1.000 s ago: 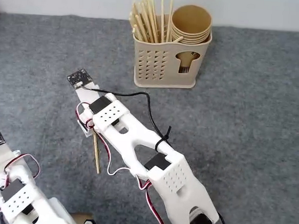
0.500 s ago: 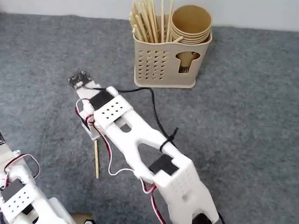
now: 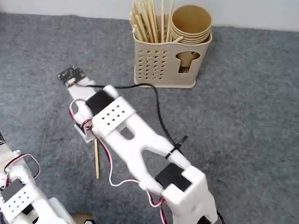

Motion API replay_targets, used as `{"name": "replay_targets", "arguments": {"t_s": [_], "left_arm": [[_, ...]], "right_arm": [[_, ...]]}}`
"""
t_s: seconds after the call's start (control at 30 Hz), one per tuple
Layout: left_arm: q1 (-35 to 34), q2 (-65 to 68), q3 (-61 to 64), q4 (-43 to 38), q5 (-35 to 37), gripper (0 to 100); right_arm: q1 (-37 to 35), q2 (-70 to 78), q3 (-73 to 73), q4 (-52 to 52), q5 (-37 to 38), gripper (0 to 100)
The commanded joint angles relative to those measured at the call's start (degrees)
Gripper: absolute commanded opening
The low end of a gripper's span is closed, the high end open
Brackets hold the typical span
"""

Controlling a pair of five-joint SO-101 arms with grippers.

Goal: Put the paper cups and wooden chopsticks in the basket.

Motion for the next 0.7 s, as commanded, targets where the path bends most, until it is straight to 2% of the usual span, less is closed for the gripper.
{"name": "replay_targets", "arguments": {"t_s": [0.0, 0.3, 0.67], "left_arm": [[0.44, -1.05, -0.22, -1.14, -0.53, 2], [0.44, -1.05, -0.22, -1.14, -0.53, 2], [0.44, -1.05, 0.40, -1.41, -0.62, 2]], "right_arm": [[-1.10, 2.15, -0.26, -5.49, -1.49, 17.9], [-1.01, 12.00, -0.35, -19.30, -1.41, 18.8], [3.47, 17.27, -1.32, -16.48, -1.41, 16.3]]}}
